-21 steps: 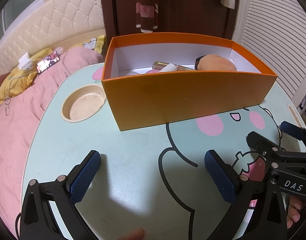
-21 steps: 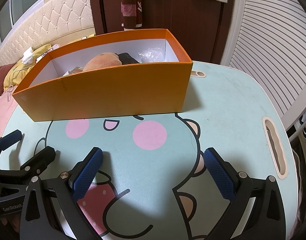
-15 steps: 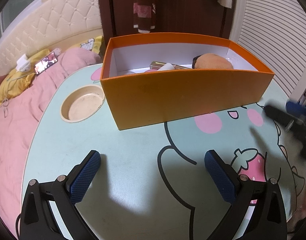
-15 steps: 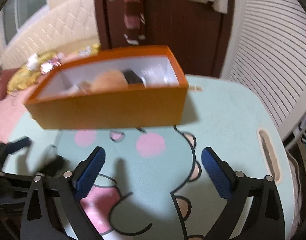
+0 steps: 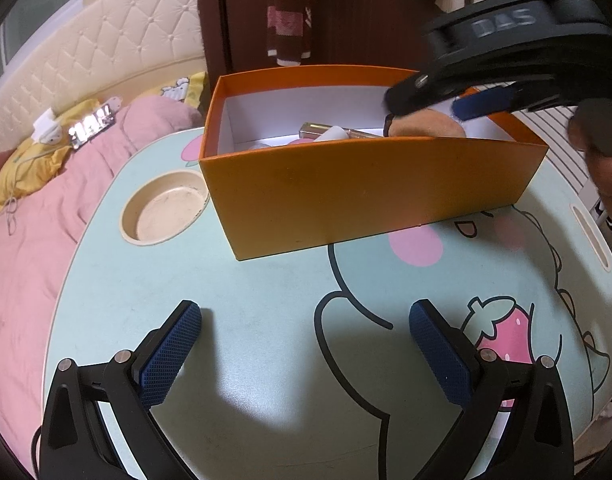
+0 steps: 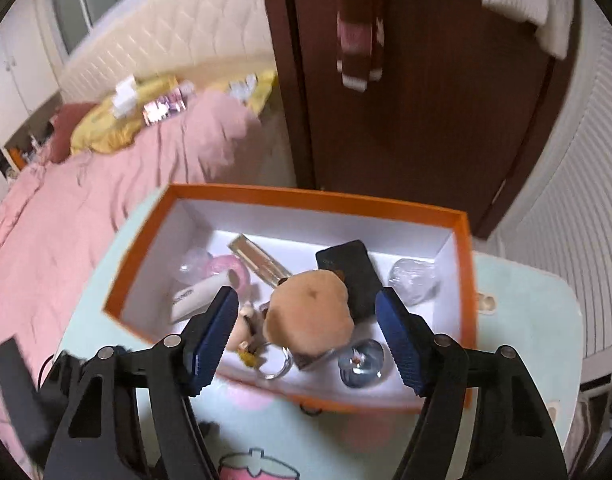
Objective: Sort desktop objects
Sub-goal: 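Grasp the fuzzy tan ball in the box with the right gripper and lift it out, then place the fuzzy tan ball on the table and open the right gripper, then reach the left gripper into the box and grasp the black pouch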
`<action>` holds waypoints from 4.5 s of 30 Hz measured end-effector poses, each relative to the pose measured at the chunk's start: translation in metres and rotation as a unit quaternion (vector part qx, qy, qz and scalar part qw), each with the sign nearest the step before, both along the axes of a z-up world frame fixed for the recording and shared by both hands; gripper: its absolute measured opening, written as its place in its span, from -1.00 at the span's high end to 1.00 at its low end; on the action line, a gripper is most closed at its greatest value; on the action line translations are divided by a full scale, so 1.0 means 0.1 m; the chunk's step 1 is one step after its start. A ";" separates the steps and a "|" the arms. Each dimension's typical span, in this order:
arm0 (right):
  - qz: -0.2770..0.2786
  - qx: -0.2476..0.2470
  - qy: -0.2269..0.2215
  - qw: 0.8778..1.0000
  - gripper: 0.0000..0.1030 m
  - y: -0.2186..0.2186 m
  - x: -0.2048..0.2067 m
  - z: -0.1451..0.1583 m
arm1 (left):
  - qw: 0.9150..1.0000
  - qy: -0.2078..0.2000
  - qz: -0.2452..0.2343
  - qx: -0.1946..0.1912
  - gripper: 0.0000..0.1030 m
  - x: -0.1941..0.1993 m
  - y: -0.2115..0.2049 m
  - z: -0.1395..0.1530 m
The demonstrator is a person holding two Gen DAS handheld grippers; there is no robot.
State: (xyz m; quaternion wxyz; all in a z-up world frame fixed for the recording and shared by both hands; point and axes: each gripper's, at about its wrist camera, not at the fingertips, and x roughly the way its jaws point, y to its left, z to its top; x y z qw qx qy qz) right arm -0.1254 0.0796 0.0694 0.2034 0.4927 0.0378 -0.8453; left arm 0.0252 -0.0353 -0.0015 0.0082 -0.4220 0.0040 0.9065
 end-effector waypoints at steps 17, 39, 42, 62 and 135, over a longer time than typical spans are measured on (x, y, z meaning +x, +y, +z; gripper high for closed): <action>0.019 -0.030 0.057 0.998 0.16 0.08 0.26 0.15 | 1.000 -0.002 -0.004 0.000 -1.00 -0.04 0.02 -0.01; 0.012 -0.029 0.075 0.997 0.06 0.51 1.24 -0.43 | 1.000 -0.003 0.003 -0.002 -1.00 -0.03 0.06 0.00; 0.015 -0.049 0.076 0.996 -0.05 0.56 1.26 -0.47 | 1.000 -0.003 0.003 -0.001 -1.00 -0.03 0.05 0.00; -0.052 -0.214 0.139 0.966 -0.49 1.14 1.25 -0.13 | 0.994 0.038 -0.050 0.086 -0.67 -0.30 -0.07 1.05; -0.087 -0.265 0.056 0.959 -0.49 1.34 1.18 -0.27 | 0.980 -0.112 -0.078 0.145 0.27 -1.61 0.63 0.75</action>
